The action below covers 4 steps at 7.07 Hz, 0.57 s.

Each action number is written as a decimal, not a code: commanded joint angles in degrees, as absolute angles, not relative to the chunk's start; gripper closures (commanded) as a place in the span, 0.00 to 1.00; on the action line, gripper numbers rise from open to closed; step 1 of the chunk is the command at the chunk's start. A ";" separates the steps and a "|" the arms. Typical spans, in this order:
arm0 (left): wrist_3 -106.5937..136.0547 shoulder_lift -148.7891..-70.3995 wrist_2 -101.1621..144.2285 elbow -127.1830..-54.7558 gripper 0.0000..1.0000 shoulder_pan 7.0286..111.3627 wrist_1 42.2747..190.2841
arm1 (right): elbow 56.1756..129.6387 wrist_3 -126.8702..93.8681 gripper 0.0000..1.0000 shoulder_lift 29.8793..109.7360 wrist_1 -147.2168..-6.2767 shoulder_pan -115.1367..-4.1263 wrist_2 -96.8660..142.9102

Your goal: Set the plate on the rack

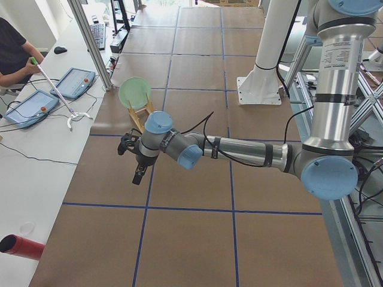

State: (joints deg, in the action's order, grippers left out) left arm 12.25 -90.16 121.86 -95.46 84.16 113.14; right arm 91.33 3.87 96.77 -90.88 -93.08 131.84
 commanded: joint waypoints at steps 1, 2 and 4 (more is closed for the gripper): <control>-1.39 -88.50 132.30 -98.70 0.00 94.55 94.92 | 91.41 3.87 0.00 96.77 -90.88 -93.08 131.84; -1.67 -88.59 132.80 -99.57 0.00 94.66 86.92 | 91.41 3.87 0.00 96.77 -90.88 -93.08 131.84; -1.76 -86.67 133.15 -99.41 0.00 94.40 86.13 | 91.32 3.87 0.00 96.77 -90.88 -93.08 131.84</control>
State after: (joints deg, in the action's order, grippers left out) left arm -1.45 -87.84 132.66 -99.51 94.41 87.83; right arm 91.36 3.87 96.77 -90.88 -93.08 131.84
